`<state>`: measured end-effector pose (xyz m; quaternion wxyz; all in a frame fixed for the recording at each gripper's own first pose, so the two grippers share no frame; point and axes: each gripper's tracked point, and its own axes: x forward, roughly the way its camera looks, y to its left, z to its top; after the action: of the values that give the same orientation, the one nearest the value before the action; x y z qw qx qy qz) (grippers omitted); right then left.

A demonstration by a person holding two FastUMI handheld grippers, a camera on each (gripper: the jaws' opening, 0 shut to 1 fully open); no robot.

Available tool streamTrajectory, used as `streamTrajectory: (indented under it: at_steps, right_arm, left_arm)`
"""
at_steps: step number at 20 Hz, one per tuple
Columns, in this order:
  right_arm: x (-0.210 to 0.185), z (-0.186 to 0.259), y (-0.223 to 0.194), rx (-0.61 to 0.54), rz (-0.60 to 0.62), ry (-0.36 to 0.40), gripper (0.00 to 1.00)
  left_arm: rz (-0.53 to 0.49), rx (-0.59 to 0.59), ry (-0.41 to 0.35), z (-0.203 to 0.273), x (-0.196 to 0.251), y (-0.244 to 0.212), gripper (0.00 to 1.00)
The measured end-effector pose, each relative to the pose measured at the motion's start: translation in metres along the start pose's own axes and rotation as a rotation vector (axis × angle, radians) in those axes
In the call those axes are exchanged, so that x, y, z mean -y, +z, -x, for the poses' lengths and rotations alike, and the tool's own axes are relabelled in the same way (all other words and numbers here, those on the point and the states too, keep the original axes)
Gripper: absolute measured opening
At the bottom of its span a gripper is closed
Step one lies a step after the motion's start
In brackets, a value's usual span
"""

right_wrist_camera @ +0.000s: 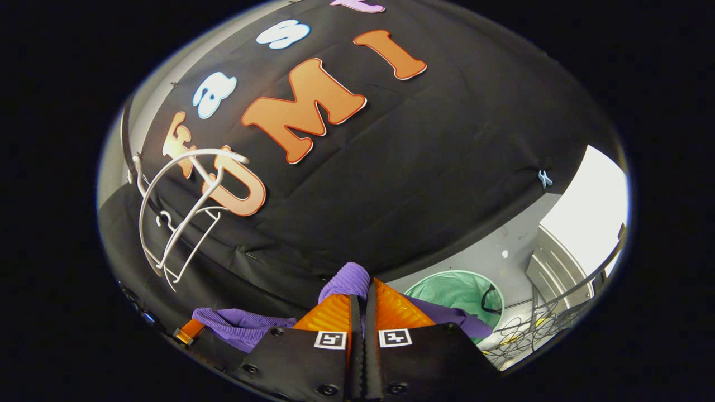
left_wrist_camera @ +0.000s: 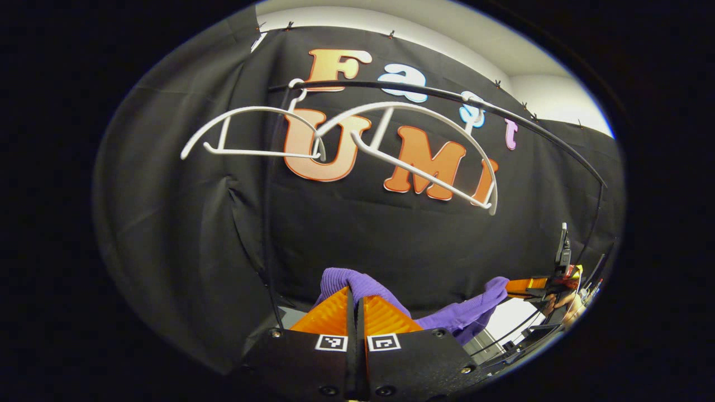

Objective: Grasp the clothes on the hanger with both hands and then place them into the laundry hamper below.

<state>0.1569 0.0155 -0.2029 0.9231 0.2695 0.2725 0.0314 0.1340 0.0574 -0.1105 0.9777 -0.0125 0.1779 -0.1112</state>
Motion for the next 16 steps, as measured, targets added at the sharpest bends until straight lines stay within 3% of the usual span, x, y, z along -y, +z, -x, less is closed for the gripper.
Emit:
streamTrajectory:
  at_steps: [10, 16]
  right_arm:
    - [0.012, 0.013, -0.037, -0.048, 0.102, -0.049, 0.08]
    - [0.003, 0.008, -0.048, -0.053, 0.156, -0.047, 0.08]
  left_arm:
    - [-0.032, -0.123, -0.104, -0.029, 0.098, -0.063, 0.0]
    - [-0.119, -0.171, -0.167, -0.056, 0.155, -0.081, 0.0]
